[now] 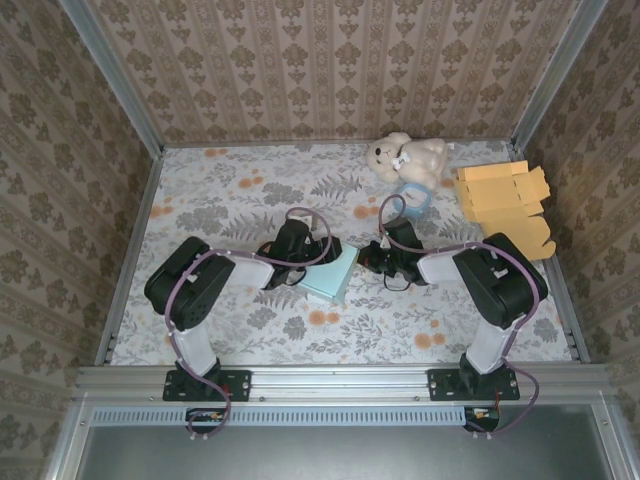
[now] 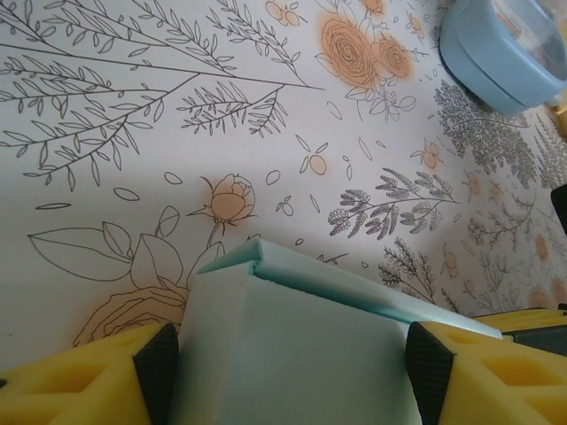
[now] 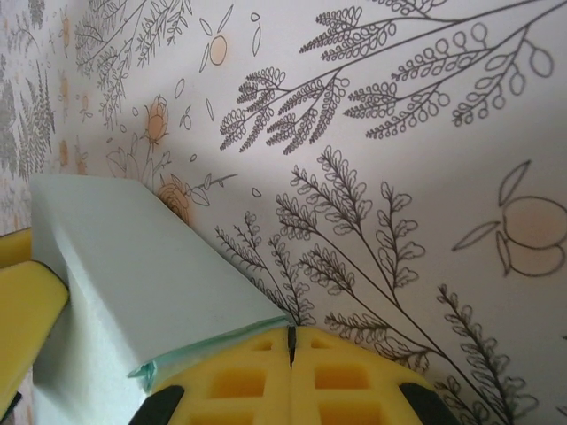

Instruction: Fold the paper box

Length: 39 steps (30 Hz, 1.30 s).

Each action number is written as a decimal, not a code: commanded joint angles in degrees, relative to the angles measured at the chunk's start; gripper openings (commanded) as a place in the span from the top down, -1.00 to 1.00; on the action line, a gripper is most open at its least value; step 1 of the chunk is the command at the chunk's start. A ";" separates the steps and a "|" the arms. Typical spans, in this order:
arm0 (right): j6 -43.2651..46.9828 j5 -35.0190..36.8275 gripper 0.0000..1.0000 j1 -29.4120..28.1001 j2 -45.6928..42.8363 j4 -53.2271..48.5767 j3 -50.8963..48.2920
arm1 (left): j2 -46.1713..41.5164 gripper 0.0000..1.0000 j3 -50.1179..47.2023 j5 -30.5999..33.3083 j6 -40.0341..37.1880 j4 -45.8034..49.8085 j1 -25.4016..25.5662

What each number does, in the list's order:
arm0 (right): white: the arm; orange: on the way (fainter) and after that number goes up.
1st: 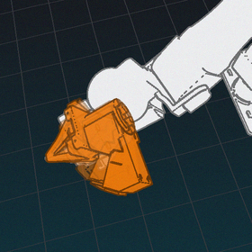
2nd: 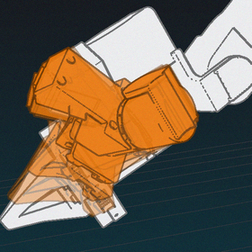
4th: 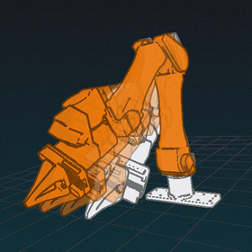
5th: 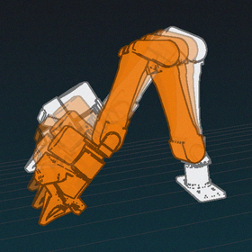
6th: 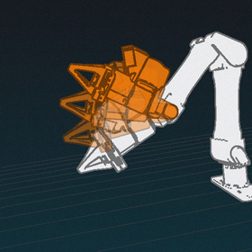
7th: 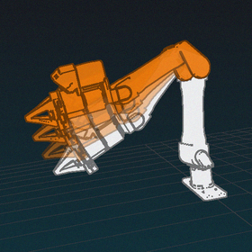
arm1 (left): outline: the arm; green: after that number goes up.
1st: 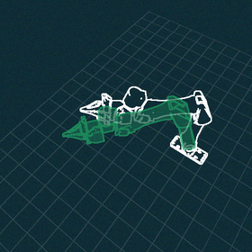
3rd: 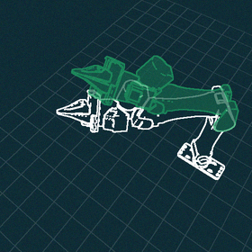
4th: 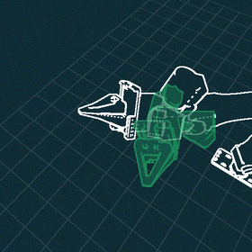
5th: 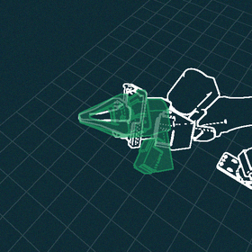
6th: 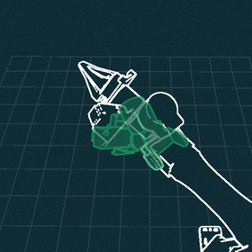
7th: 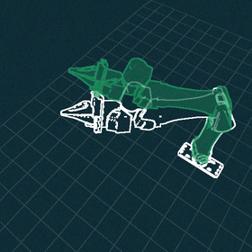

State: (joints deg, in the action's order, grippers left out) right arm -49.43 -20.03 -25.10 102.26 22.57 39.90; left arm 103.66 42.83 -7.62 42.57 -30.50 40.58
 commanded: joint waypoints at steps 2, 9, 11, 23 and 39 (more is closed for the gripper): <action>-2.00 -1.95 1.00 -3.49 5.60 1.25 2.81 | 4.44 -0.41 2.42 -6.27 2.93 1.32 4.67; 1.70 1.96 1.00 -3.13 2.36 -4.68 3.44 | 0.23 -0.41 1.75 -0.85 2.91 5.51 2.11; 3.60 4.29 1.00 -2.69 0.09 -7.52 2.54 | -1.79 -0.44 0.00 1.55 2.95 6.24 -0.28; 8.74 7.11 1.00 -3.66 -15.41 -17.46 -6.50 | -12.66 -0.65 -8.37 0.75 2.61 6.60 -6.67; 1.78 4.50 1.00 -14.24 -13.55 -8.98 -9.25 | -21.73 -0.65 -17.73 7.73 3.84 7.62 1.73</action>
State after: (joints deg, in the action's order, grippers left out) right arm -45.41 -15.88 -38.22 87.39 11.40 31.20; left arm 83.35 26.15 -2.85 45.50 -24.43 41.74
